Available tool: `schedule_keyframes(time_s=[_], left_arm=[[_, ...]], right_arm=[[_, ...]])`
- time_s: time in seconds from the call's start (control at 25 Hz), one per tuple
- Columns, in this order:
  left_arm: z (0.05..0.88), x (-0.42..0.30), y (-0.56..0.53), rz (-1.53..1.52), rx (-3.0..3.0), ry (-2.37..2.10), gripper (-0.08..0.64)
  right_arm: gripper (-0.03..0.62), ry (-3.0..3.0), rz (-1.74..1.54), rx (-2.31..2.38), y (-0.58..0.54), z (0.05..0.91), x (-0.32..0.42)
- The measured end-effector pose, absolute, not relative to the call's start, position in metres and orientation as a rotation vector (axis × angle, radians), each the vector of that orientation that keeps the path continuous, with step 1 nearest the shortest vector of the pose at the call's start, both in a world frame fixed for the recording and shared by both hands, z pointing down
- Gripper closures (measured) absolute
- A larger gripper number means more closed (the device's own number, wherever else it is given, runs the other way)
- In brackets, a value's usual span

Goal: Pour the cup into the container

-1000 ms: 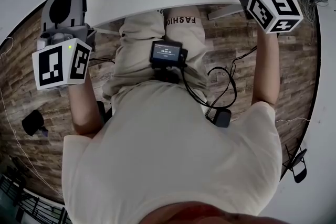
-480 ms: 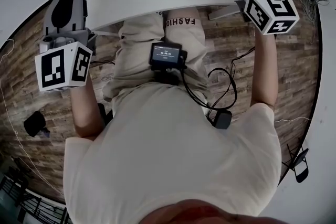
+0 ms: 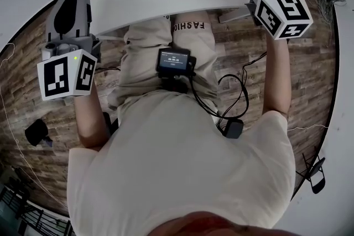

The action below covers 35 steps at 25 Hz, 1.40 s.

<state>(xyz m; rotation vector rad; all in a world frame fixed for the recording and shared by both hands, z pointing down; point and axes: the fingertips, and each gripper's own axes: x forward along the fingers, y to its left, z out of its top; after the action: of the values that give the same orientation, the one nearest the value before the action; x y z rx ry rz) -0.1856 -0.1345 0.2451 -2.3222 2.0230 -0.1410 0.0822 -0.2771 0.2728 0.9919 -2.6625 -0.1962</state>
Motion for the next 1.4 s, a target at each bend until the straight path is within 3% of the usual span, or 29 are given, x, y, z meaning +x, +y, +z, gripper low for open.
schedule_keyframes(time_s=[1.4], left_arm=[[0.247, -0.191, -0.139, -0.124, -2.334, 2.036, 0.548]], right_arm=[[0.222, -2.640, -0.173, 1.013, -0.288, 0.279, 0.085]])
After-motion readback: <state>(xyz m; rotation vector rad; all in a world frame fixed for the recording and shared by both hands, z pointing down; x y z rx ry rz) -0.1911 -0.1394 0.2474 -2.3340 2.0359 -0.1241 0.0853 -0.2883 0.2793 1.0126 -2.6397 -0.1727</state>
